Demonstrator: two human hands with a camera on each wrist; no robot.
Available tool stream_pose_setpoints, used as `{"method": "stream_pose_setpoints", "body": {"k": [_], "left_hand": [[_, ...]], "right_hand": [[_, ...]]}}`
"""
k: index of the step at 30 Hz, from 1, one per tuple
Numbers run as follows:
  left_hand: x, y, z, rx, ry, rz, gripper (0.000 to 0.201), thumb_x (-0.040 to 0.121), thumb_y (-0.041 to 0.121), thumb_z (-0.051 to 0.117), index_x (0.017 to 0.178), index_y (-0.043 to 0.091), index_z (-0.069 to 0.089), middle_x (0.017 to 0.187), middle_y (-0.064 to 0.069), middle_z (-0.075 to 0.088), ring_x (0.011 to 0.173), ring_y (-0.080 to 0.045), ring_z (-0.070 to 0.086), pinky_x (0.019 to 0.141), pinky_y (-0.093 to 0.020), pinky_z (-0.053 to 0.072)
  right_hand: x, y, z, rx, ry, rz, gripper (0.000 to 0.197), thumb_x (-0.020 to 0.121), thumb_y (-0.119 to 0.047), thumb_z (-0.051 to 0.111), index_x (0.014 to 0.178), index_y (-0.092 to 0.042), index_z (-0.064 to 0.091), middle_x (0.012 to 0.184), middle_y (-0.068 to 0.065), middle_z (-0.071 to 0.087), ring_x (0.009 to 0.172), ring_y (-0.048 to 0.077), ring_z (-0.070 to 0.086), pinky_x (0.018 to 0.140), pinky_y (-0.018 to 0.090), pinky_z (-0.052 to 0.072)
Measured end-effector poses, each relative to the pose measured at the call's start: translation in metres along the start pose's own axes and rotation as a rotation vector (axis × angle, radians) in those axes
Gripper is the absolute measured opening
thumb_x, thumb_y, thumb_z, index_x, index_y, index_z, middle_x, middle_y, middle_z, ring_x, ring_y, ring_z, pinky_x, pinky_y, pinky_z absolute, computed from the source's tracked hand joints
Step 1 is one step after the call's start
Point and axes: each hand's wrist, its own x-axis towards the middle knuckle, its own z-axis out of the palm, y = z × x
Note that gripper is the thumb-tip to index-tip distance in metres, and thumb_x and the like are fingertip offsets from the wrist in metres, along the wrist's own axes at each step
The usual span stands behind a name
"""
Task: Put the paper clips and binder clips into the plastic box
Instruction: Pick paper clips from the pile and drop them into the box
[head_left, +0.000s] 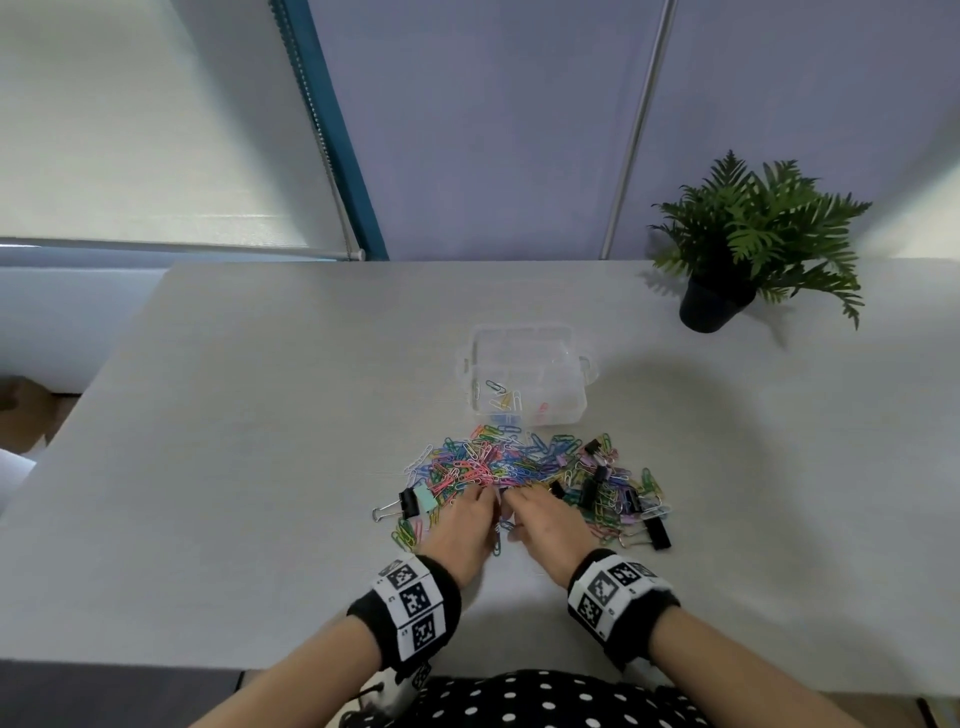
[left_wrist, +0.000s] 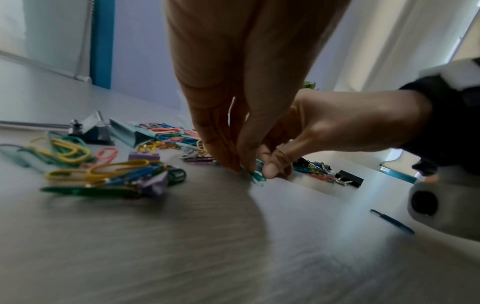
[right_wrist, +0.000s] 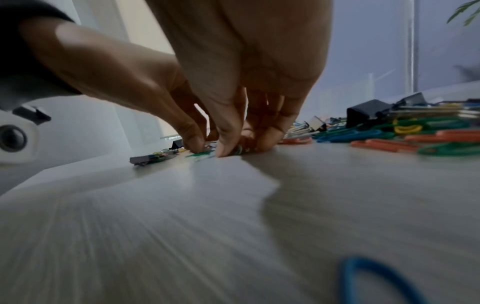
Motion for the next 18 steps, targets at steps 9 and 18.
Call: {"method": "stream_pose_setpoints", "body": {"k": [9,18], "left_hand": [[-0.009,-0.006,0.005,0.052,-0.077,0.168,0.029,0.081,-0.003,0.048,0.107,0.009,0.050,0.110,-0.006,0.048,0.087,-0.024,0.055,0.078,-0.033,0.046],[-0.019,-0.016,0.002,0.196,-0.117,0.287,0.027,0.083,-0.007,0.045,0.104,0.011,0.051,0.117,-0.004,0.044,0.100,-0.022,0.053,0.077,-0.032,0.044]], "right_hand": [[0.001,0.002,0.002,-0.048,0.021,0.001,0.010,0.089,-0.016,0.051,0.097,-0.010,0.049,0.107,0.004,0.052,0.103,0.020,0.044,0.069,0.032,0.036],[-0.001,0.006,-0.001,-0.130,-0.025,-0.022,0.011,0.089,-0.014,0.051,0.098,-0.009,0.048,0.111,0.005,0.047,0.107,0.021,0.040,0.072,0.034,0.041]]}}
